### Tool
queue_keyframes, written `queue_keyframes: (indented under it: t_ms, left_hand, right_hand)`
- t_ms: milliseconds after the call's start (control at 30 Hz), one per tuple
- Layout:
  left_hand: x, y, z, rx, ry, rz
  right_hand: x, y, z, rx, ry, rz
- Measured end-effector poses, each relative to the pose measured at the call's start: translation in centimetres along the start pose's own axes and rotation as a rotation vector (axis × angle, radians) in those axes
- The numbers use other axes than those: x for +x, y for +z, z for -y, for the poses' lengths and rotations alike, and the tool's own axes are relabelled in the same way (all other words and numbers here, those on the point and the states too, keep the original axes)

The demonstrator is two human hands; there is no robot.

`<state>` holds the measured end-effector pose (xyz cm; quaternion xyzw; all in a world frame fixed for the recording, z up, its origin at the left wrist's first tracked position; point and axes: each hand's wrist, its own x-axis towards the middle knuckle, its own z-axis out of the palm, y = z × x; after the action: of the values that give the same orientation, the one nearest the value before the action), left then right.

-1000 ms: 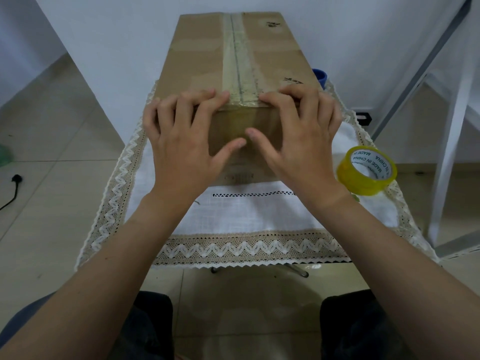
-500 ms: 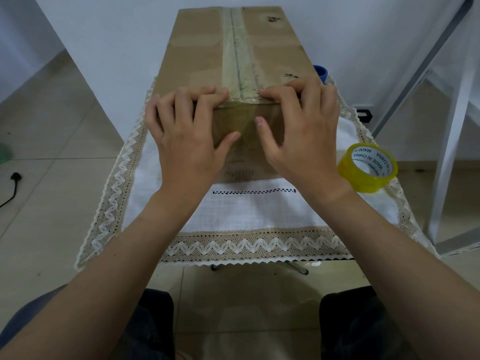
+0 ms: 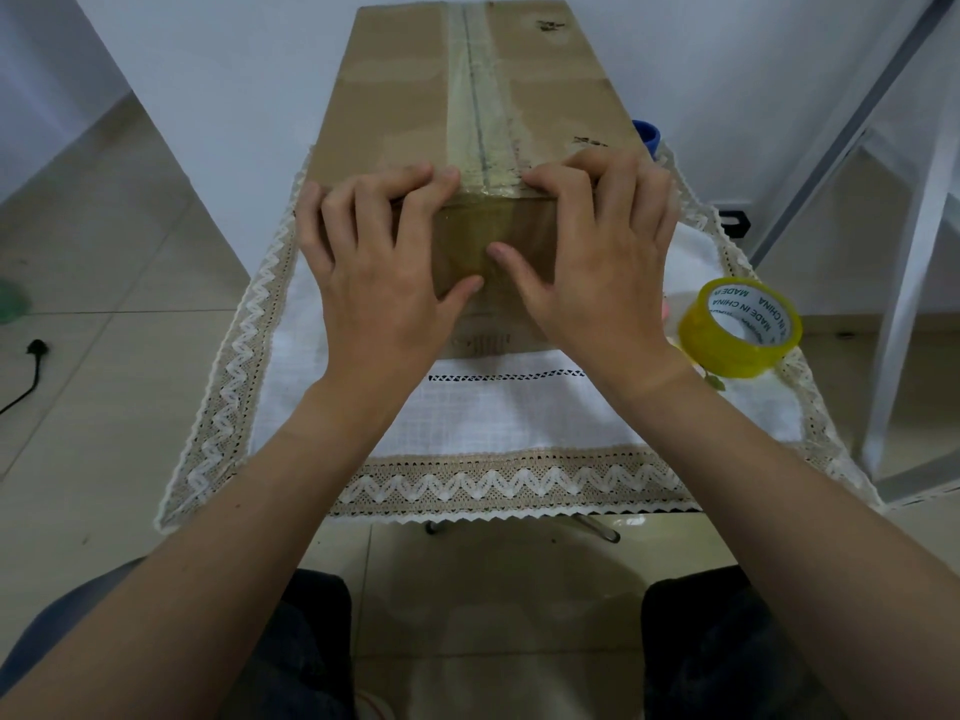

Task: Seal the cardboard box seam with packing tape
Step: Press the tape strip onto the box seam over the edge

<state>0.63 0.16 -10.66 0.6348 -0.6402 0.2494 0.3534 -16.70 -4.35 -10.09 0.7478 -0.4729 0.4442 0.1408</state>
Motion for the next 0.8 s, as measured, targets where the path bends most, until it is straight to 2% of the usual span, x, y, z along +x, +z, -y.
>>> queue_keyframes:
  t_ms: [367, 667, 800]
  left_hand:
    - [-0.1, 0.0, 0.4, 0.067, 0.05, 0.016]
    - [-0.1, -0.5, 1.4, 0.126, 0.103, 0.066]
    - [0.3, -0.4, 0.9, 0.076, 0.046, 0.025]
  right_hand:
    - [-0.4, -0.1, -1.1, 0.002, -0.051, 0.069]
    - [-0.6, -0.1, -1.8, -0.13, -0.15, 0.128]
    - [-0.1, -0.6, -1.1, -0.005, -0.069, 0.102]
